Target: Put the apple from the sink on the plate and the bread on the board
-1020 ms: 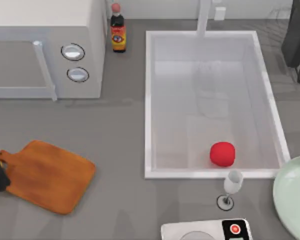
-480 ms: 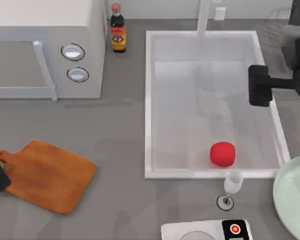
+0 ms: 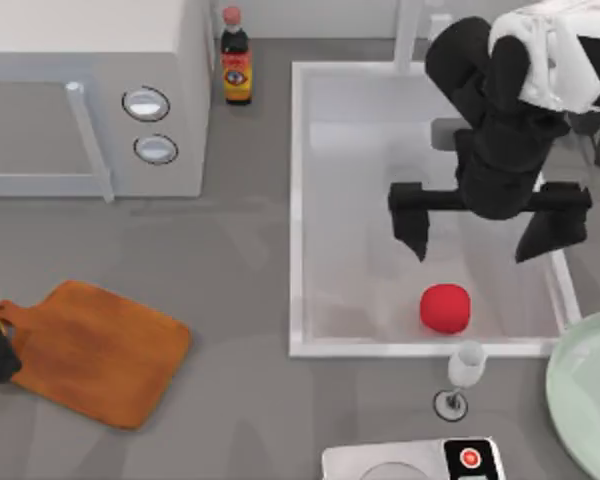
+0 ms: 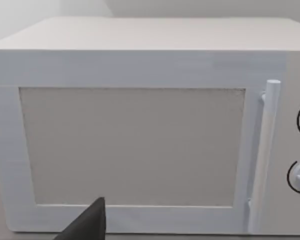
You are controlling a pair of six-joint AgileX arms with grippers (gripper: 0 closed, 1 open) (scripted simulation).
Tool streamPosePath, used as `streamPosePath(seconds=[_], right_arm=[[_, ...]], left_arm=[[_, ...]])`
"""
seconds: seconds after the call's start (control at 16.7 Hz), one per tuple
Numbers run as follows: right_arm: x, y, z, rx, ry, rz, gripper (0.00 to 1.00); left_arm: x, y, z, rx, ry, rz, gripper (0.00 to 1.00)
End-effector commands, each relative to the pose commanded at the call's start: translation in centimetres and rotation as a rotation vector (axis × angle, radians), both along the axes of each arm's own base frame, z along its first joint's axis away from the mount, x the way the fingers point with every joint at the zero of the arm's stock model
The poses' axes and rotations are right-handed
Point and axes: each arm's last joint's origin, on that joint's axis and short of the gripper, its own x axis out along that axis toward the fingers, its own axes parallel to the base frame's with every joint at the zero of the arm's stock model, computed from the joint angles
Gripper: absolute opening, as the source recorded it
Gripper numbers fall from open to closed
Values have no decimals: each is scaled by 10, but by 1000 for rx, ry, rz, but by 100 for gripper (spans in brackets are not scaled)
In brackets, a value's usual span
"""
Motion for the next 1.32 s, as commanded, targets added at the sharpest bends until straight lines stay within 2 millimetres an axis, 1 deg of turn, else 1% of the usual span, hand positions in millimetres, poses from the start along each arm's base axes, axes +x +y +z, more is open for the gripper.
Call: streamPosePath(seconds=[0.12,0.42,0.54,0.6,0.72,0.9,1.08,1.2,1.32], right_arm=[[3,5,-7,-12,26,0,100],[4,4,-8,-12,27,-4,100],[5,4,-14,-13,29,-4,100],[6,5,-22,-14,31,-4,100],[9,7,-46,-15,32,-3,100],[11,9,-93,-10,22,-2,100],[8,8,-137,-8,17,-1,100],[5,6,-156,-12,25,0,100],[3,6,-160,-13,28,0,100]], left_arm=[[0,0,0,0,0,0,100],[0,0,0,0,0,0,100],[0,0,0,0,0,0,100],[0,0,0,0,0,0,100],[0,0,0,0,0,0,100],[0,0,0,0,0,0,100],[0,0,0,0,0,0,100],[0,0,0,0,0,0,100],[0,0,0,0,0,0,100]])
